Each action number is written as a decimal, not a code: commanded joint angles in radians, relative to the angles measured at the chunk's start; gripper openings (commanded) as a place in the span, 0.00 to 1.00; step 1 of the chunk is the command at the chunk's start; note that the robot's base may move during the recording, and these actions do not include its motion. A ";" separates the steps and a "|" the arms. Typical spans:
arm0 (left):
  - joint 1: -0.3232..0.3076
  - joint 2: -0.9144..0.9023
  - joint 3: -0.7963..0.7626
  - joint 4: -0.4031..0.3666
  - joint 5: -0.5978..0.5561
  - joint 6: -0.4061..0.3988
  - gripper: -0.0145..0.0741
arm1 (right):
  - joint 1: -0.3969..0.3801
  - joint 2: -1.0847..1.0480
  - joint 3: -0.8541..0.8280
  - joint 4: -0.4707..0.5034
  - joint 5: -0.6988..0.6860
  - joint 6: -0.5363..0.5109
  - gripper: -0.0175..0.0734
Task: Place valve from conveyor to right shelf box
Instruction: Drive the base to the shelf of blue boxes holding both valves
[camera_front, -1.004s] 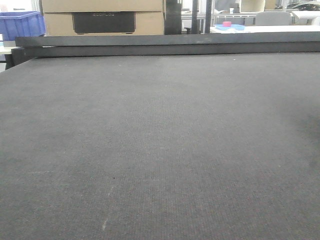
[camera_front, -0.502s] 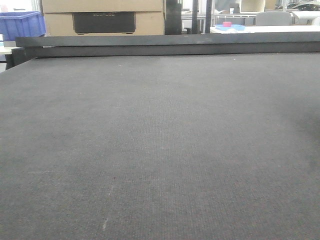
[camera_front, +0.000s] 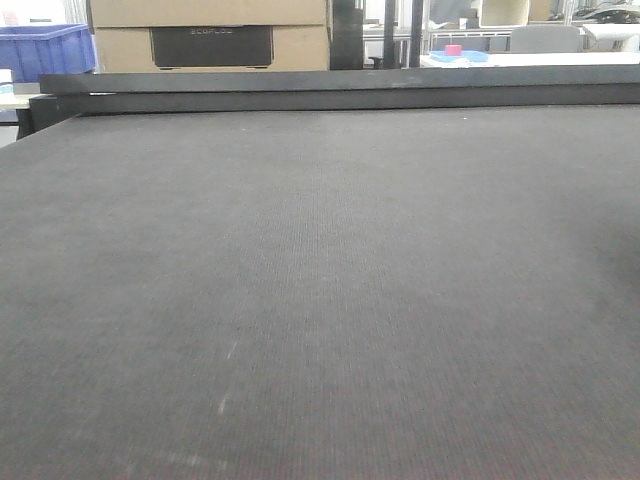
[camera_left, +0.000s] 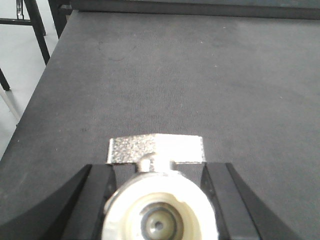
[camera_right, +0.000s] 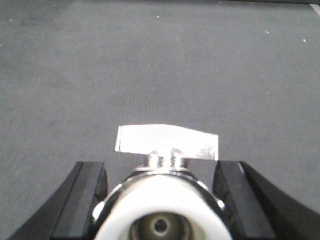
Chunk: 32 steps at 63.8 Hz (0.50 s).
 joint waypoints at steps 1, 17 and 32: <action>-0.005 -0.010 -0.006 -0.005 -0.050 0.005 0.04 | 0.000 -0.013 -0.008 -0.005 -0.073 0.002 0.01; -0.005 -0.010 -0.006 -0.005 -0.050 0.005 0.04 | 0.000 -0.013 -0.008 -0.005 -0.073 0.002 0.01; -0.005 -0.010 -0.006 -0.005 -0.050 0.005 0.04 | 0.000 -0.013 -0.008 -0.005 -0.073 0.002 0.01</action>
